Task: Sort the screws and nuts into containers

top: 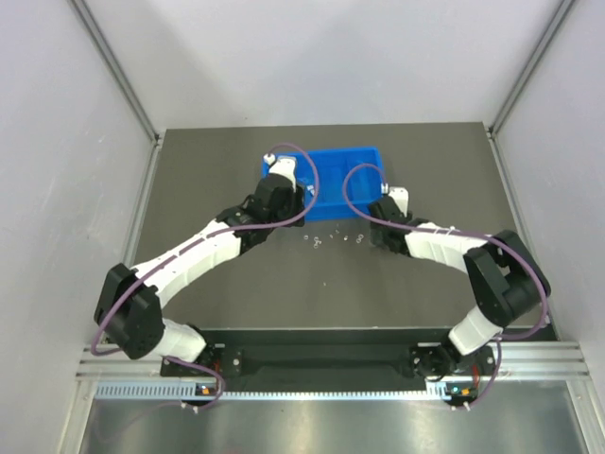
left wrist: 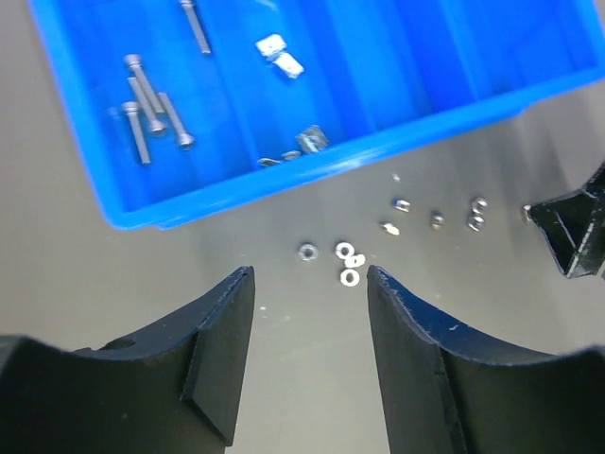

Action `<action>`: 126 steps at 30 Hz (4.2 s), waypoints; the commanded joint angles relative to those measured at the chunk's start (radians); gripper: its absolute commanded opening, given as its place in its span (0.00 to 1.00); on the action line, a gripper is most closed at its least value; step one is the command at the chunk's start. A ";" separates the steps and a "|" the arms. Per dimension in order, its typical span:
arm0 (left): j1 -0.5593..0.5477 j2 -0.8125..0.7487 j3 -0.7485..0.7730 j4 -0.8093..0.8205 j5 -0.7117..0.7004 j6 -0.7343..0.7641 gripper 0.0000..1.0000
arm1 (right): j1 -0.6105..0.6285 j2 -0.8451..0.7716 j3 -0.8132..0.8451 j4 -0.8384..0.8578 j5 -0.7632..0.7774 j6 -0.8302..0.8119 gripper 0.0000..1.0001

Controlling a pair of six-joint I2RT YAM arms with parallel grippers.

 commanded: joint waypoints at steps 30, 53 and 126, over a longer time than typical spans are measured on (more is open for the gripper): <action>-0.260 0.721 0.545 -0.017 0.069 -0.001 0.51 | -0.335 -0.669 -0.137 -0.111 -0.185 -0.057 1.00; -0.280 0.790 0.559 -0.091 -0.006 -0.009 0.43 | -0.351 -0.675 -0.138 -0.108 -0.194 -0.069 1.00; -0.277 0.587 0.459 0.049 -0.011 -0.010 0.50 | -0.354 -0.695 -0.158 -0.134 -0.221 -0.066 1.00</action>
